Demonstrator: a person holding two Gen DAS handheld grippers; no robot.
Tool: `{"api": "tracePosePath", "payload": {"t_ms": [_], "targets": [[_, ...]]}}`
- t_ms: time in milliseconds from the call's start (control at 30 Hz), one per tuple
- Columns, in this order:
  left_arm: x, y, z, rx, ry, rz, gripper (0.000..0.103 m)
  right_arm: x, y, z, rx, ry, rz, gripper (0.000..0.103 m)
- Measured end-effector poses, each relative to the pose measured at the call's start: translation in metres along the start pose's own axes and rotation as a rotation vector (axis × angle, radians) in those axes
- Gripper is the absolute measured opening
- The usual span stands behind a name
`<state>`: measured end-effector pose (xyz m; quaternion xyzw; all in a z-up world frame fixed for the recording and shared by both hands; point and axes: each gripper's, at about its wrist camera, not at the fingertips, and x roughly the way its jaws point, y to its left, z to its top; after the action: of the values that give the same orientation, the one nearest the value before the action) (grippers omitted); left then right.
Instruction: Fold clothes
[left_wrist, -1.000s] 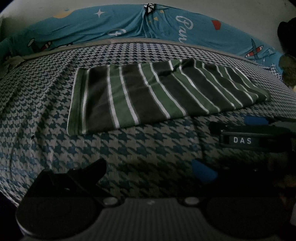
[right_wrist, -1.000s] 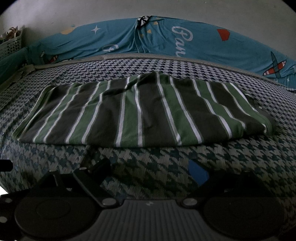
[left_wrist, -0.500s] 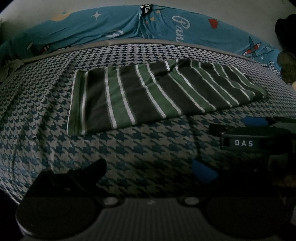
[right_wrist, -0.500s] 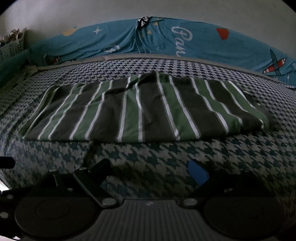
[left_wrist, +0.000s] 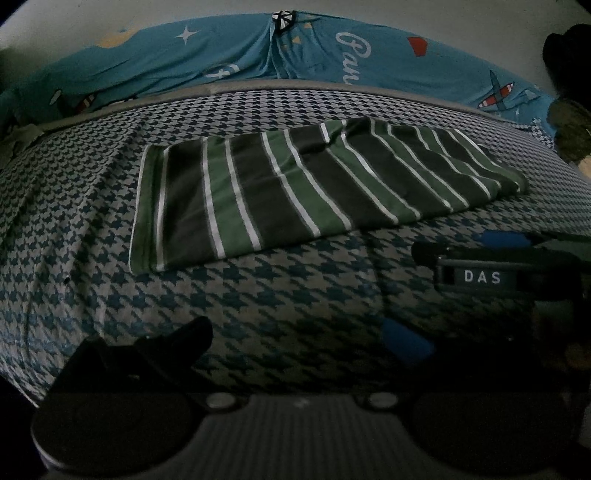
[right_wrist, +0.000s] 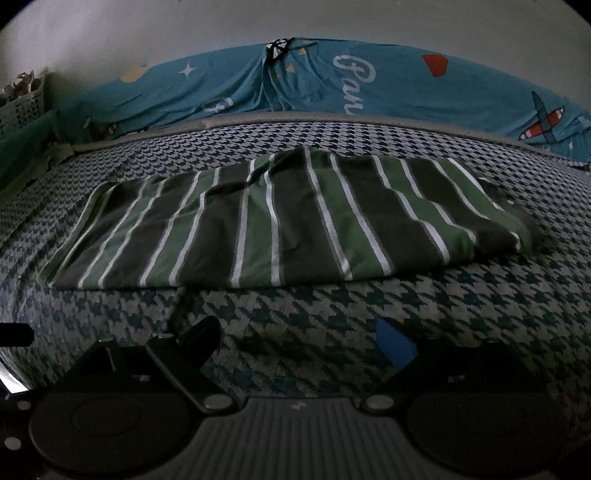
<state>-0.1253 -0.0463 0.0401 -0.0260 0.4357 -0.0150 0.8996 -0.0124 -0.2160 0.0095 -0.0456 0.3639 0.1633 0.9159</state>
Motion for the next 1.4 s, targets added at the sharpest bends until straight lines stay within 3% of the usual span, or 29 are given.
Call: {"api": "tracePosePath", "payload": {"t_ms": [800,1400], "targets": [[-0.006,-0.019,0.003,0.036,0.010,-0.036,0.103,-0.007,-0.018,-0.001,0.113,0.001,-0.019,0.092],[-0.008,-0.025,0.004,0.050,0.015,-0.043,0.103,-0.009,-0.022,-0.004,0.082,-0.010,-0.033,0.090]]}}
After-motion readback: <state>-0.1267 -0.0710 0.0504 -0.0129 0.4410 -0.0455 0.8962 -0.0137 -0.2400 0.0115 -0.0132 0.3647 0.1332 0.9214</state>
